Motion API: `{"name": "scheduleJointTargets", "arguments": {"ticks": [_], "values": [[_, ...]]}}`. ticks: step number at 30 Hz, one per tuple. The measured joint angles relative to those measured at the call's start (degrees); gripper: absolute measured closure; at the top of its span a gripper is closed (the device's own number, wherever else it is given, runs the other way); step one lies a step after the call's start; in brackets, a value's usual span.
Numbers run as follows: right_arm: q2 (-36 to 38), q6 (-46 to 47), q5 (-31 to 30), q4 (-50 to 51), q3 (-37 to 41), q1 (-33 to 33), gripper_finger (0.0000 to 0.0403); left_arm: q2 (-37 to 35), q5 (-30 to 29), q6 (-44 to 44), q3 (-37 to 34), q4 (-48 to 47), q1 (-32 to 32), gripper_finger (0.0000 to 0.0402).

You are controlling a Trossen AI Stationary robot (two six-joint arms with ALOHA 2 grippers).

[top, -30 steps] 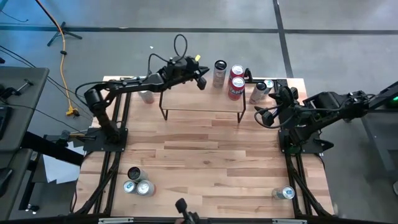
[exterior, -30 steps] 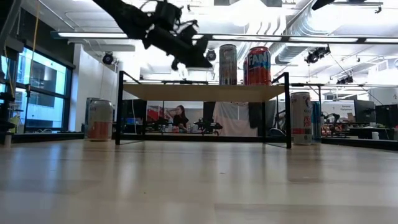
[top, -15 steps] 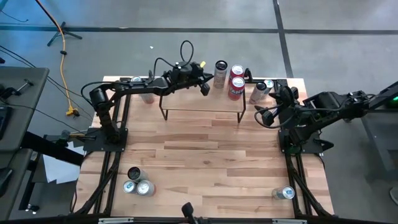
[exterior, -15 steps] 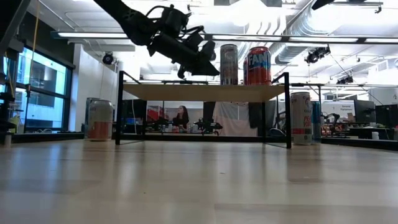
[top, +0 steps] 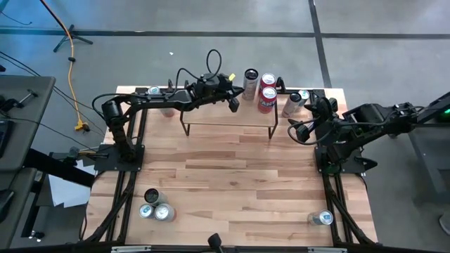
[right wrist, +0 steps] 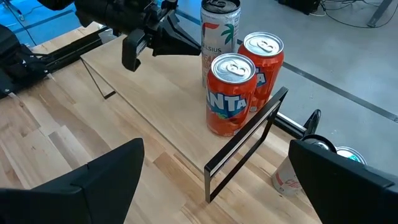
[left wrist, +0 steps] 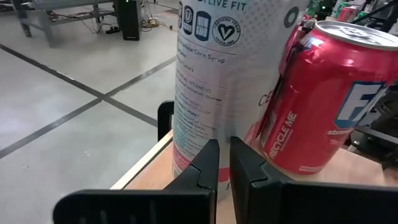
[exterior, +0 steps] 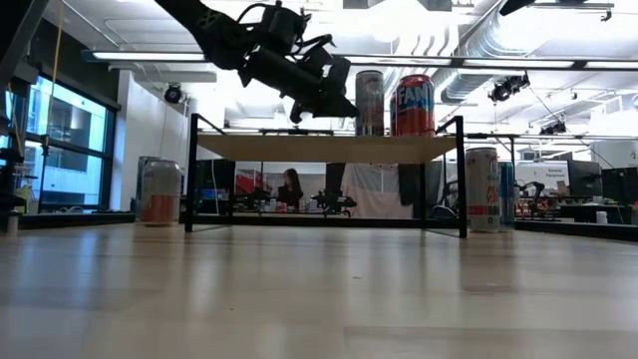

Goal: Place canned beverage on shelf
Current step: Put the bottom right white-pink soda can on the shelf, then put the top white-pink soda can on the shelf aligned with the white-pink soda can

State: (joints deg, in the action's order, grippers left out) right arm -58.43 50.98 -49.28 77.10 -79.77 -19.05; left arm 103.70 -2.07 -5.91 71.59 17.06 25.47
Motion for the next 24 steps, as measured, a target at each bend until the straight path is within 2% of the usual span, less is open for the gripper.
{"name": "scheduleJointTargets", "arguments": {"ticks": [5,12,19,24], "values": [[0.0,0.0,0.04,0.0,0.0,0.0,0.0018,0.0,-0.04,0.02,0.0,0.27,-0.04,0.0401],[0.0,0.0,0.17,0.0,0.0,0.0,0.0018,1.38,0.04,-1.03,0.16,5.25,-0.04,0.0401],[0.02,0.17,0.17,-0.02,0.0,-0.02,0.0018,1.11,0.11,-0.88,0.02,2.43,-0.04,0.0401],[0.01,0.06,0.17,-0.23,0.0,-0.01,0.0018,-2.82,0.14,2.96,0.02,-2.59,0.28,0.0401]]}}
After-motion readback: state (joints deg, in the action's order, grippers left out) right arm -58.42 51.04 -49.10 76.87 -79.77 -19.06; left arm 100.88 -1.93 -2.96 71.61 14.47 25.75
